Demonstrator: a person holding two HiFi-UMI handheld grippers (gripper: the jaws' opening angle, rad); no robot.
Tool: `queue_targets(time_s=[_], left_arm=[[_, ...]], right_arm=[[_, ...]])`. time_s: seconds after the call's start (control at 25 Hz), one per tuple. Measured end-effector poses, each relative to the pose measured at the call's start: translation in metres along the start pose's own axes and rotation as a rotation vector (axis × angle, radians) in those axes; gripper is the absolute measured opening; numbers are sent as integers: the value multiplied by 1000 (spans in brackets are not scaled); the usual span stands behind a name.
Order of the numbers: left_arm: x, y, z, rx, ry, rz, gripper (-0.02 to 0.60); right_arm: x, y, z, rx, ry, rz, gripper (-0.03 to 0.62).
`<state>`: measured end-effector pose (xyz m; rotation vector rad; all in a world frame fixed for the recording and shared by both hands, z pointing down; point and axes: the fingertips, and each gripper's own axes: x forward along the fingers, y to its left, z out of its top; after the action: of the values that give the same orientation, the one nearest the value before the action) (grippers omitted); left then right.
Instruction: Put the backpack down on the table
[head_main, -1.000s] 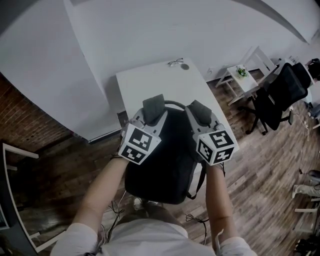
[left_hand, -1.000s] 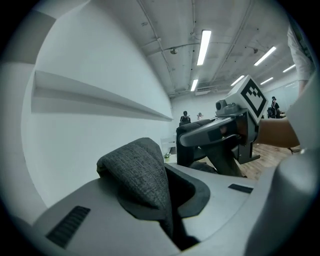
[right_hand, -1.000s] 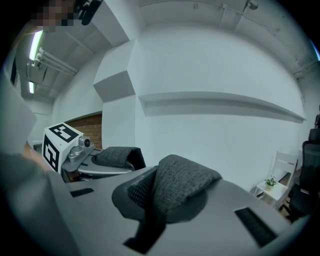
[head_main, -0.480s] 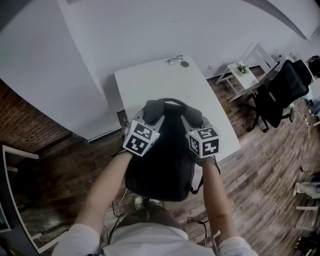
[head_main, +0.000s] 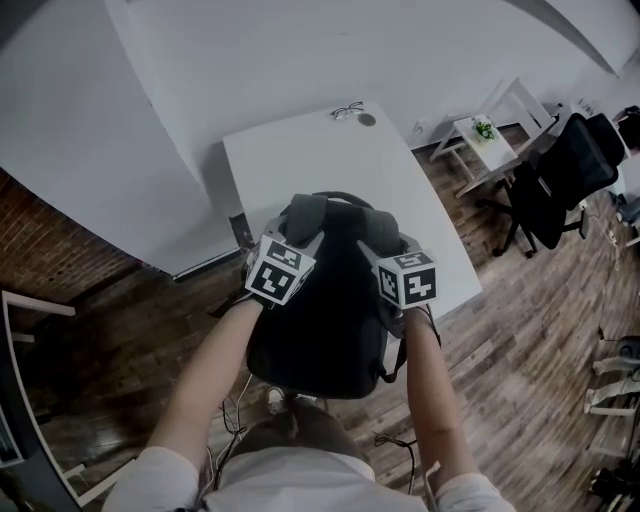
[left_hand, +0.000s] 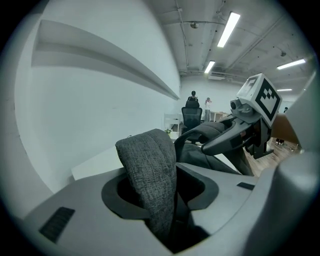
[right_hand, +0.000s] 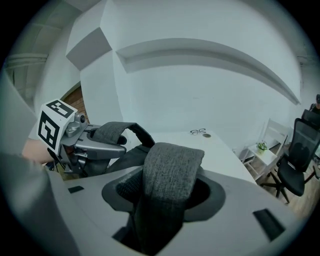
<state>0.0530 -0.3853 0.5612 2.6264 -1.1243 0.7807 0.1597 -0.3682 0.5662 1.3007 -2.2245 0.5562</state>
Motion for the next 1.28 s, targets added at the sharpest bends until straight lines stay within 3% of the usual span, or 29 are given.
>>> queue_targets(time_s=[0.2,0.32,0.44,1.04,1.28], left_arm=[[11,-1,-14,16,36,-19,262],[10,-5,-19,-16,65,-48,332],[5,-7,-28,-38,86,-55,362],[-28,-8,-35,-37,37,-32,383],[-36,-14,-43,-35,42,-34,385]], right_arm=[[10,0,-29,2,78,37,238],[11,-1,-40,-6,93,35,250],[5,-4,-47,5,80,27,255],[-28,-3,-41,67,-50,-84,259],[-40,-4,-42,136,-81,-68,264]])
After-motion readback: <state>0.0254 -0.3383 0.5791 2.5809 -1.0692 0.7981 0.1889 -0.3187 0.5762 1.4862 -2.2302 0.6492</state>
